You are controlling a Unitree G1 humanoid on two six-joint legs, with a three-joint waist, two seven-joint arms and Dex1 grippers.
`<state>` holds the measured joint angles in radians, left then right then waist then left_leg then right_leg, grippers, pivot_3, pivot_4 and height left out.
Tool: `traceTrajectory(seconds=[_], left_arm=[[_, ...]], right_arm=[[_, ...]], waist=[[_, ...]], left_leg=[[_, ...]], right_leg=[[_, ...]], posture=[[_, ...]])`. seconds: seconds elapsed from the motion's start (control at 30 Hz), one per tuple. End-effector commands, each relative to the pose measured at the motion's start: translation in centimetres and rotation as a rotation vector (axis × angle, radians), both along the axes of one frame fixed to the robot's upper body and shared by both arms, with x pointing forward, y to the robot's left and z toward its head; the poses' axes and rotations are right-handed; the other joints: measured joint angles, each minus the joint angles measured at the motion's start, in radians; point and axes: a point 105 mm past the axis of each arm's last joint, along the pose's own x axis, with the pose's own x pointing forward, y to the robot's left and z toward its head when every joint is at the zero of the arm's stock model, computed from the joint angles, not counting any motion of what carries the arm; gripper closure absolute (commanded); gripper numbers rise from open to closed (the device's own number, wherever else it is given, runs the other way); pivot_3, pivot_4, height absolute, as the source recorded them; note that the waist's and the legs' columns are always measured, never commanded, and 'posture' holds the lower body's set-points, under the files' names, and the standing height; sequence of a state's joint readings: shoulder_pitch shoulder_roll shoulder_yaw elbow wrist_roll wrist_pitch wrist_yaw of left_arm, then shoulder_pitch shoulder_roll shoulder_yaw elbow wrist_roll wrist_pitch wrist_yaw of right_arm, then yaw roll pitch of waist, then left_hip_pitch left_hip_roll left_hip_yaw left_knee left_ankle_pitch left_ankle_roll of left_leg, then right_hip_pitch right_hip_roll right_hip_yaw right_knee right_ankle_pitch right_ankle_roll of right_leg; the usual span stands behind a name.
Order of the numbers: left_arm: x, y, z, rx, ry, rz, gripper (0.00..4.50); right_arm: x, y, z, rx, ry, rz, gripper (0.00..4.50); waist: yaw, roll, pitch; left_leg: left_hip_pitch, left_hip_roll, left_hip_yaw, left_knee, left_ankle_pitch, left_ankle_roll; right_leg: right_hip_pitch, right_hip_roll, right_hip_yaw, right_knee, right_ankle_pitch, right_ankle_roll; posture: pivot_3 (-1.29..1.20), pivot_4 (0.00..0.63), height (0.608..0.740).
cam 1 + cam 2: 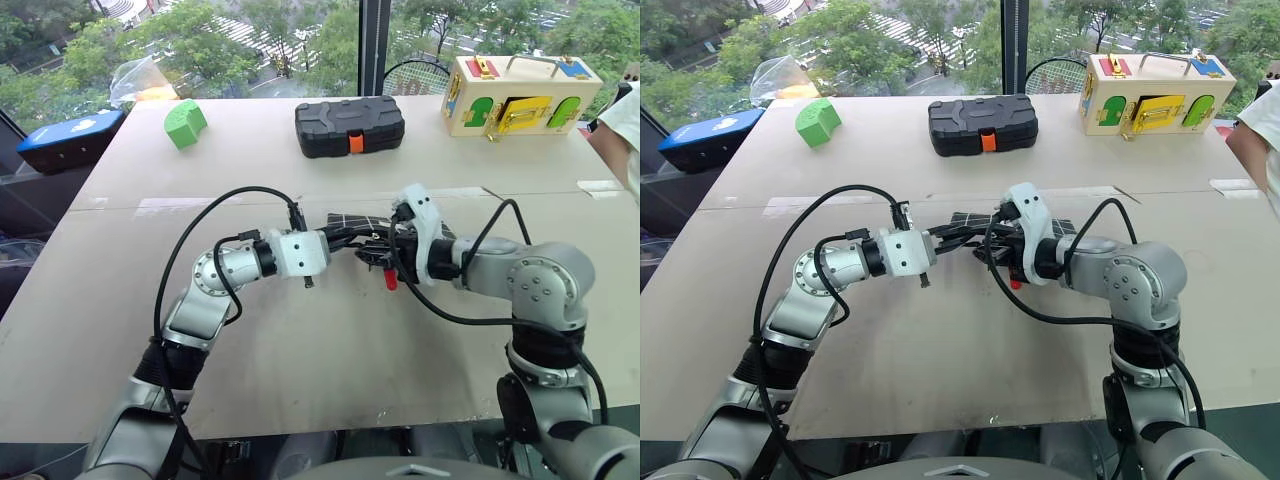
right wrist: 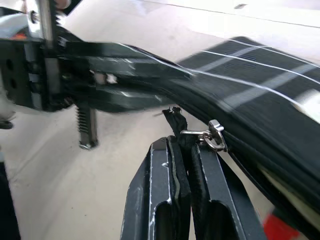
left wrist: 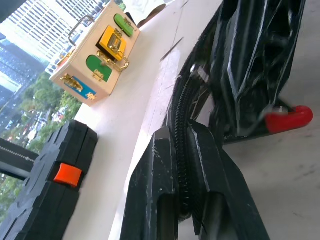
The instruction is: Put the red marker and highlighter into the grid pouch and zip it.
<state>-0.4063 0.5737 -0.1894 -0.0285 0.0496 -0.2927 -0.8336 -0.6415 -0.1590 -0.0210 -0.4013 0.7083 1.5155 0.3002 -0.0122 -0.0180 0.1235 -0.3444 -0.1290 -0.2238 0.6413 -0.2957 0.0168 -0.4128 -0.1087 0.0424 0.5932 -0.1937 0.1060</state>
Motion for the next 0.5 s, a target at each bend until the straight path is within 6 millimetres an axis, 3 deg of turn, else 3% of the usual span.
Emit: traceTrajectory(seconds=[0.03, 0.3, 0.4, 0.43, 0.5], left_arm=[[-0.5, -1.0, 1.2, -0.004, -0.064, -0.048, 4.50], [-1.0, -1.0, 1.1, -0.020, -0.061, -0.052, 4.50], [-0.5, -0.4, 1.1, -0.089, 0.003, 0.012, 4.50], [-0.2, 0.1, 1.1, -0.116, 0.033, 0.042, 4.50], [0.6, 1.3, 1.0, -0.169, 0.094, 0.112, 4.50]], right_arm=[[0.1, 1.6, 0.8, 0.029, -0.023, 0.071, 4.45], [0.4, 3.2, -0.1, -0.012, -0.023, 0.160, 4.45], [1.2, 2.7, 0.2, -0.035, -0.082, 0.136, 4.45], [1.4, 2.1, 0.5, -0.029, -0.104, 0.128, 3.99], [1.1, 0.2, 1.3, -0.032, -0.168, 0.104, 3.54]], waist=[[-0.001, 0.000, 0.000], [-0.002, 0.000, 0.000], [-0.002, 0.000, 0.000], [-0.001, 0.000, 0.000], [0.000, 0.000, 0.000]], left_leg=[[0.000, 0.000, 0.000, 0.000, 0.000, 0.000], [0.000, 0.000, 0.000, 0.000, 0.000, 0.000], [0.000, 0.000, 0.000, 0.000, 0.000, 0.000], [0.000, 0.000, 0.000, 0.000, 0.000, 0.000], [-0.001, 0.000, -0.001, 0.001, 0.000, 0.000]], right_leg=[[0.000, 0.000, 0.000, 0.000, 0.000, 0.000], [0.000, 0.000, 0.000, 0.000, 0.000, 0.000], [0.000, 0.000, 0.000, 0.000, 0.000, 0.000], [0.000, 0.000, 0.000, 0.000, 0.000, 0.000], [0.000, 0.000, -0.001, 0.000, 0.000, 0.000]], posture=[[0.00, 0.150, 0.740], [0.00, 0.150, 0.740], [0.00, 0.150, 0.740], [0.00, 0.150, 0.740], [0.00, 0.150, 0.740]])
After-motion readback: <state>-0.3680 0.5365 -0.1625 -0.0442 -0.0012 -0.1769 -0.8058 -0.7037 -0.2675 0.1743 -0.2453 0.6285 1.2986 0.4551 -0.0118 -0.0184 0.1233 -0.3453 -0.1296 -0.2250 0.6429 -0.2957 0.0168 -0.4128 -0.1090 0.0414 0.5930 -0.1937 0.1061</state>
